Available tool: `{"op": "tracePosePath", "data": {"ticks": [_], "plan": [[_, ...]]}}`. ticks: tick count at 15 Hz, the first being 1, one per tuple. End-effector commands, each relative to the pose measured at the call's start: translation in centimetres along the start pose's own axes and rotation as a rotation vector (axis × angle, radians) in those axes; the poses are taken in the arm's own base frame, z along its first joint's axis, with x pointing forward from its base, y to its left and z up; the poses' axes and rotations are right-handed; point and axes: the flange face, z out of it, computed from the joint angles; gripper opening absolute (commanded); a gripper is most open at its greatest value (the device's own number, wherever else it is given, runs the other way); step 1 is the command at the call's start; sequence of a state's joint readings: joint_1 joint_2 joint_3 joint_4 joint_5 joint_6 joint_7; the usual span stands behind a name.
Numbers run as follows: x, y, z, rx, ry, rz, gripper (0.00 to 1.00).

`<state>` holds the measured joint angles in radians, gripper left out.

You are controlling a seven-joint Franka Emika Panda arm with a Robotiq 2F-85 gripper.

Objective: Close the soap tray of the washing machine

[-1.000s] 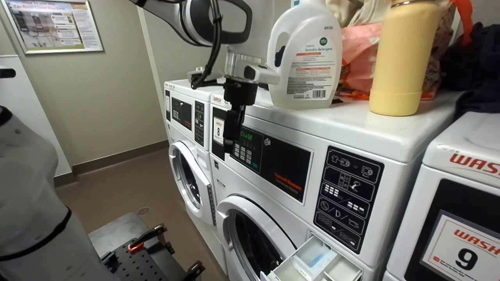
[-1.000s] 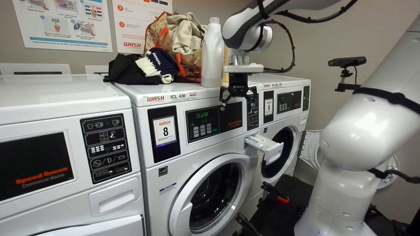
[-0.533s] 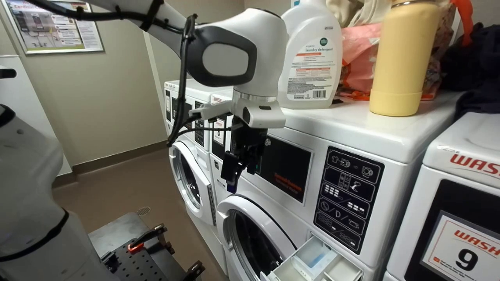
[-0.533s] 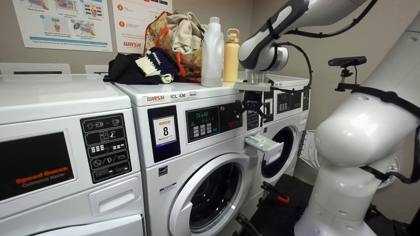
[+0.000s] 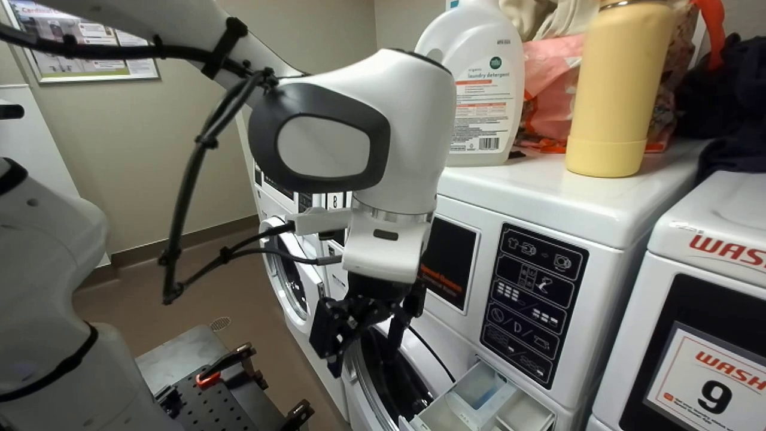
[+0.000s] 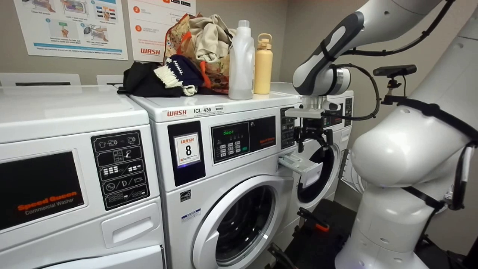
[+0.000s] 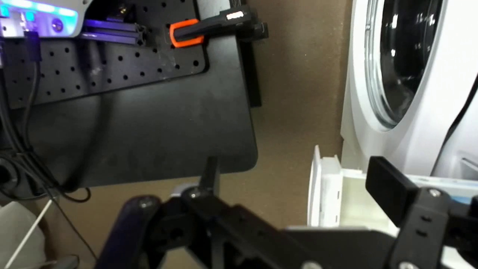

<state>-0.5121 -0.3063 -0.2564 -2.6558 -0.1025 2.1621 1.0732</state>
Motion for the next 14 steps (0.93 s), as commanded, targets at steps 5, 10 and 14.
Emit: {"op": "tracePosePath", "data": {"ticks": [5,10,14], "plan": [[3.6,4.2,3.1,-0.070,0.036,0.233,1.00],[5.4,5.5,5.3,-0.045,0.087,0.278,1.00],[5.1,4.9,4.7,-0.062,0.066,0.251,1.00]]}}
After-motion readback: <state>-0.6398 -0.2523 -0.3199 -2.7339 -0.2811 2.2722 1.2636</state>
